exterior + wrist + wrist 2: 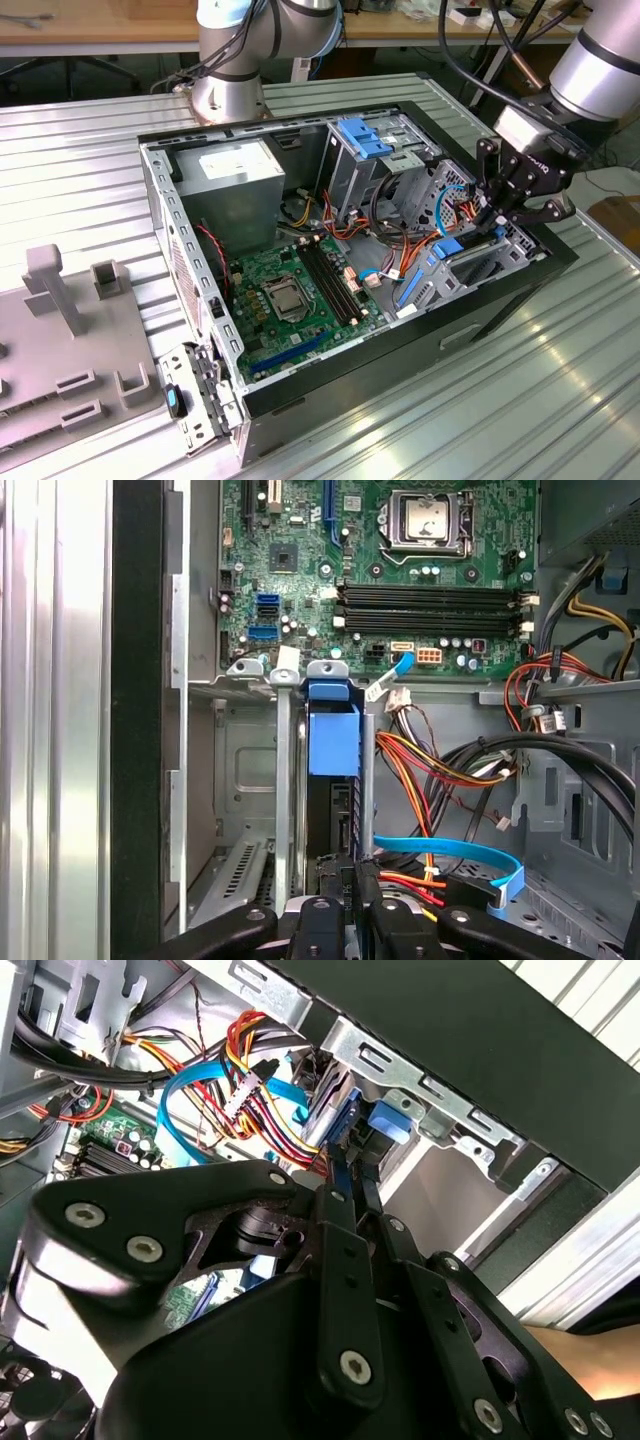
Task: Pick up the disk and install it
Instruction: 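Insert the first disk wire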
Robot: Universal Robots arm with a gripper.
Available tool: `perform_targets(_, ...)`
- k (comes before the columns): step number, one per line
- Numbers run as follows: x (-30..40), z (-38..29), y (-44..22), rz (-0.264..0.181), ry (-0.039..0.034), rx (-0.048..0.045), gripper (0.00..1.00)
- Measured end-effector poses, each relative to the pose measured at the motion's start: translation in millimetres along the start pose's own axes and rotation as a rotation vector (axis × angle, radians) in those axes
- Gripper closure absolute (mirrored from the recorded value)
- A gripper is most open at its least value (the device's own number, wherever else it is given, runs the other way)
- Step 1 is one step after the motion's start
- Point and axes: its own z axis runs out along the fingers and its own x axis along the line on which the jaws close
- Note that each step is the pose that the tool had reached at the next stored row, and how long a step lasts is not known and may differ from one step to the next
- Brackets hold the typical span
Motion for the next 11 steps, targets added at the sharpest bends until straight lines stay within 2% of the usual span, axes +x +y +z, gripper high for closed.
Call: perform_targets(11, 0.1, 2.5, 0.1, 0.000, 0.0001, -0.0001, 0.83)
